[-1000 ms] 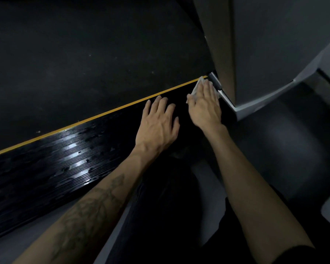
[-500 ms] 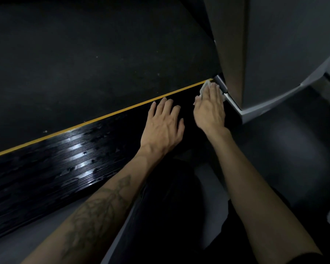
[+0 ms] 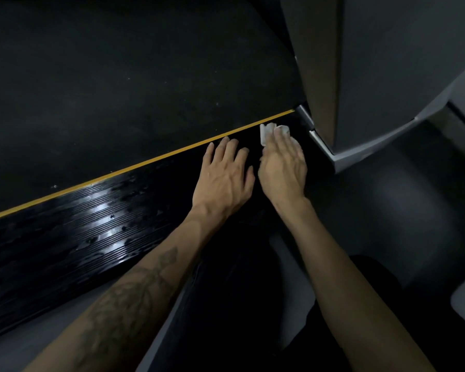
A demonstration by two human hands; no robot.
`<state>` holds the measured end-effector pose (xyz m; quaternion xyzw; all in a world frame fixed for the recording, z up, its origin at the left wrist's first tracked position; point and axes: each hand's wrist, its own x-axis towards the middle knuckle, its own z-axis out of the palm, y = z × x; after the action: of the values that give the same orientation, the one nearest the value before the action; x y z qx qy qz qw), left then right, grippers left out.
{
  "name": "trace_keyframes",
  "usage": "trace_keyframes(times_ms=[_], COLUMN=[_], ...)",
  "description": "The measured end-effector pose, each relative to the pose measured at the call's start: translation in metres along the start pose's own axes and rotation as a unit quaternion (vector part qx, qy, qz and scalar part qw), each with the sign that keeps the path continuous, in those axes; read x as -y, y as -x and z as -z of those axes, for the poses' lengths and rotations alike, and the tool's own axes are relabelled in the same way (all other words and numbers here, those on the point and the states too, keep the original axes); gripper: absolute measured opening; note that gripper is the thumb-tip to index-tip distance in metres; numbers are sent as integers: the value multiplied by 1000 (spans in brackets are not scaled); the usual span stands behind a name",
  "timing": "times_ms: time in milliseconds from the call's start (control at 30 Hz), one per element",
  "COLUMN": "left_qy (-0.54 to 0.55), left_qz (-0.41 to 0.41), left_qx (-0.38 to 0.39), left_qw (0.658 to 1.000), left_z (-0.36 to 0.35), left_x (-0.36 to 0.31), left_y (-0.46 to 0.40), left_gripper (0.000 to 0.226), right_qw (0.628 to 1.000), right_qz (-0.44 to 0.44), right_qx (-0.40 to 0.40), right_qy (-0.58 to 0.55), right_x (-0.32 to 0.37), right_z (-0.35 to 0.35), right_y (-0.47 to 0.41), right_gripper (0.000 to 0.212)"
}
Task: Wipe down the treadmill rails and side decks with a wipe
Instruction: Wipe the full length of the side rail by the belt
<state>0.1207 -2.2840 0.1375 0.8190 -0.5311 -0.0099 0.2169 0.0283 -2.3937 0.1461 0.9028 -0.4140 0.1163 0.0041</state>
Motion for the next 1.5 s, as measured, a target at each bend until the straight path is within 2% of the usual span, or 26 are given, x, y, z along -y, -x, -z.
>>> trace_keyframes(times_ms=[100,300,433,500,667,800,933,1167,1400,1500], left_qy=[3,-10,-17,-18,-19,-16,-15,-15,-24,-25], left_qz=[4,-3,-1,0,1,0,0,-1,-1,-3], left_qx=[-6,-11,-7,-6,-7,-6,-5,-5,-3,-1], left_qw=[1000,1000,1000,1000,1000,1000,1000,1000,1000,1000], left_z=[-1,-2,-2,-3,-3,-2,-1,-1,-1,-2], left_x=[-1,0,1,0,1,0,0,0,-1,-1], left_y=[0,1,0,0,-1,0,0,0,0,0], left_gripper=[42,45,45,45,44,44,45,45,46,47], right_qw=[996,993,985,985,993,987,984,986,980,982], right_qz=[-18,-28,-90,-100,-38,-79,-116,-101,-141,-117], right_qx=[62,114,144,137,110,135,130,126,139,145], right_qy=[54,-19,-35,-36,-30,-47,-35,-37,-22,-41], right_x=[7,-2,-12,-6,-7,-21,-7,-15,-7,-10], right_z=[6,6,5,8,5,6,7,4,9,8], right_y=[3,-18,-46,-38,-29,-60,-32,-58,-36,-58], right_gripper=[59,63,66,66,64,64,69,70,76,77])
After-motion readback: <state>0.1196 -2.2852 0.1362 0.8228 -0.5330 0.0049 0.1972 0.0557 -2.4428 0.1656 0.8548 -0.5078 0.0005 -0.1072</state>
